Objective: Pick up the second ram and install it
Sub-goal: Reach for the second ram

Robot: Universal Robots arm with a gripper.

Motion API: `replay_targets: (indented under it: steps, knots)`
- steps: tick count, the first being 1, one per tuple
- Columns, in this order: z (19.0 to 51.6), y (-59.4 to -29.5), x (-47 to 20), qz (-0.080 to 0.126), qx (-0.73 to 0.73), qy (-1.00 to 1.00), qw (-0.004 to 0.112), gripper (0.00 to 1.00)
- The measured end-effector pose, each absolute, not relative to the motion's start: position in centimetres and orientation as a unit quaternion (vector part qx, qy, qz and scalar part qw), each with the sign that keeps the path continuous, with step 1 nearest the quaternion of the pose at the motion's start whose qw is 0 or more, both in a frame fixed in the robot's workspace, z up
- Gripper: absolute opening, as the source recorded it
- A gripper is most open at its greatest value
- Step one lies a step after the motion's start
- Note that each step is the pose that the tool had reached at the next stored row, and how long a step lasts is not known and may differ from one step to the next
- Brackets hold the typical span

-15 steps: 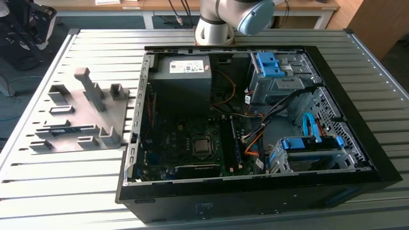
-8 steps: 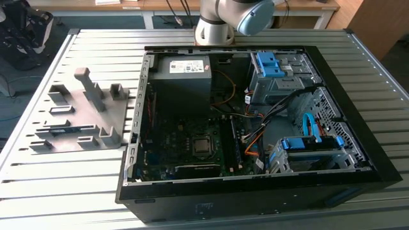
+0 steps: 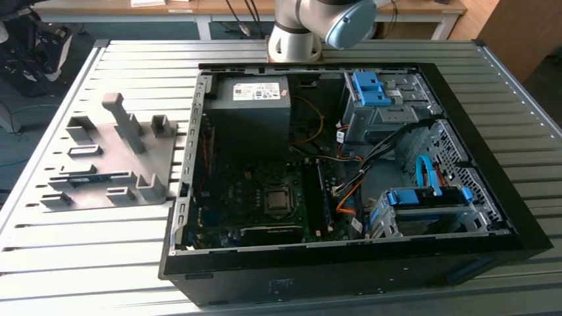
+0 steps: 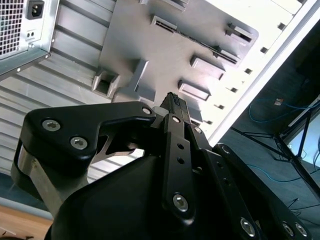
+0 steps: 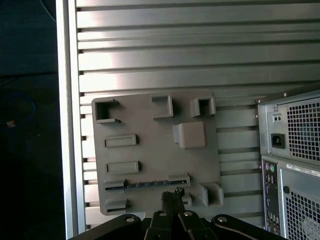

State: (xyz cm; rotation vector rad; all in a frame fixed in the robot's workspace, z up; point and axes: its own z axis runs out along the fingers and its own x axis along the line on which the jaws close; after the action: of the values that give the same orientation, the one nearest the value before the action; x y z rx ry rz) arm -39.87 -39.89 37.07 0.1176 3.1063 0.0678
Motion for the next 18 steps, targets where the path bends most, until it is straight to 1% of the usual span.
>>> replay_targets:
  steps: [18]
  knots:
    - [35.2, -39.9, -40.8, 0.022, 0.038, 0.999, 0.016, 0.1]
